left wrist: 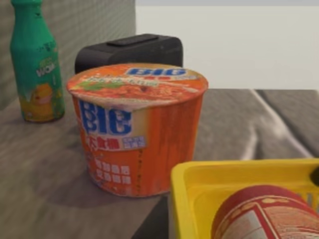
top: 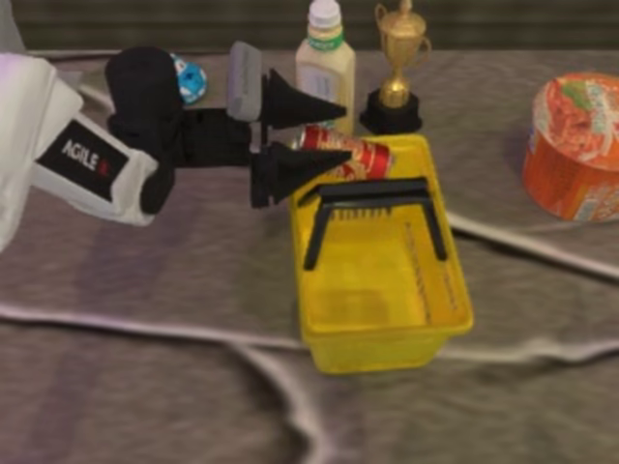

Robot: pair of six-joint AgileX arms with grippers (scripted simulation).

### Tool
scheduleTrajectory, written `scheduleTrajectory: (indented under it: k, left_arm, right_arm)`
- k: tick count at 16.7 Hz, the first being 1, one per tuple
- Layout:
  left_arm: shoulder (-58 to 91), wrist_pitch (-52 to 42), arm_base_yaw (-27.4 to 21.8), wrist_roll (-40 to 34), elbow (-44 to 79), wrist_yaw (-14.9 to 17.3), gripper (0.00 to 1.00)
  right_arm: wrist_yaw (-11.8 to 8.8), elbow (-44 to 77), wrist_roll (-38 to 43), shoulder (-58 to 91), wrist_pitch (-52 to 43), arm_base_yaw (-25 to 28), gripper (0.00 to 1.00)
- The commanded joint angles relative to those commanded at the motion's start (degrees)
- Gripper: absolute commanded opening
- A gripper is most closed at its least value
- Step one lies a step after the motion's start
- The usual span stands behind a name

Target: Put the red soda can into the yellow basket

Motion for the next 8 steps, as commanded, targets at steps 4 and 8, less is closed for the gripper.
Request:
scheduleTrajectory:
  k: [4,8]
  left_arm:
    - [0.0,0.0,0.0,0.0,0.0,0.0,1.0]
    - [0.0,0.0,0.0,0.0,0.0,0.0,1.0]
  right_arm:
    - [0.0,0.0,0.0,0.0,0.0,0.0,1.0]
    - [0.0,0.0,0.0,0.0,0.0,0.0,1.0]
